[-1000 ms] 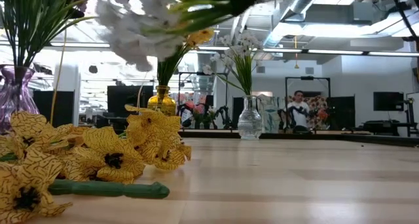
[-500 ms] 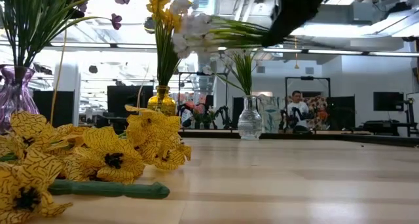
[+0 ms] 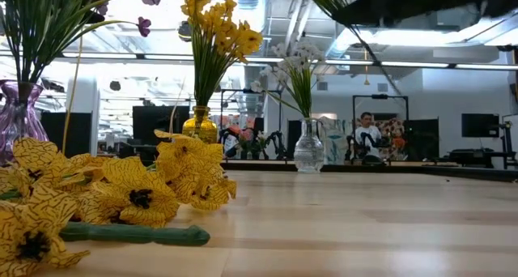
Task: Sort flowers into vase by color
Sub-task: Put the white flowers into the transparent vase
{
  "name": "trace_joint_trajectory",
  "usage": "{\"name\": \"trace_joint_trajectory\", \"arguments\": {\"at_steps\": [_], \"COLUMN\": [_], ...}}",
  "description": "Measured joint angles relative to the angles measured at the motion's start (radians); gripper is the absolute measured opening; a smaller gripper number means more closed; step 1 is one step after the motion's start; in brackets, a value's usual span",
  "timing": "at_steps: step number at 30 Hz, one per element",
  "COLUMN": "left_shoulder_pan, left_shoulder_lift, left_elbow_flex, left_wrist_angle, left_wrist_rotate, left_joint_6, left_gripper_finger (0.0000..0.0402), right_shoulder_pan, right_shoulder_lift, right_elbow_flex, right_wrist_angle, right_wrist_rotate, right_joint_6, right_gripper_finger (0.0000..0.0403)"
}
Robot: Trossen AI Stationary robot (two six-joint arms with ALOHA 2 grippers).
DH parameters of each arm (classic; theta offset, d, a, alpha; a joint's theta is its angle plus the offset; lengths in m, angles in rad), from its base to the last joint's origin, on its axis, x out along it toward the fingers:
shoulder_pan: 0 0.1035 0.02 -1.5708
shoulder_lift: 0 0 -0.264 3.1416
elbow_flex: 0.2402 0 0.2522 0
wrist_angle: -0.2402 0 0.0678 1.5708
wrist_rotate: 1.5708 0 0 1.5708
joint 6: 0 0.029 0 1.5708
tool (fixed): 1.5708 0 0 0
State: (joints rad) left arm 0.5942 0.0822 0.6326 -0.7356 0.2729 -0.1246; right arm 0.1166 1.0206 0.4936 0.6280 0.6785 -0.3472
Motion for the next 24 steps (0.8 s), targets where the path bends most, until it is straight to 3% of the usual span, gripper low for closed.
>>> {"name": "trace_joint_trajectory", "arguments": {"at_steps": [6,14,24], "left_shoulder_pan": [0.0,0.0,0.0], "left_shoulder_lift": [0.0,0.0,0.0], "left_elbow_flex": [0.0,0.0,0.0], "left_wrist_angle": [0.0,0.0,-0.001], "left_wrist_rotate": [-0.015,-0.026,-0.076], "left_joint_6": [-0.002,-0.008,-0.02], "left_gripper_finger": [0.0169,0.0169,0.0169], "right_shoulder_pan": [-0.161,-0.41,-0.556], "right_shoulder_lift": [0.089,0.337,0.531], "right_elbow_flex": [-0.114,-0.119,0.071], "right_wrist_angle": [0.511,0.921,0.937], "right_wrist_rotate": [-0.045,-0.255,-0.389], "right_joint_6": [-0.075,-0.018,0.032], "right_gripper_finger": [0.0053,0.0053,0.0053]}}
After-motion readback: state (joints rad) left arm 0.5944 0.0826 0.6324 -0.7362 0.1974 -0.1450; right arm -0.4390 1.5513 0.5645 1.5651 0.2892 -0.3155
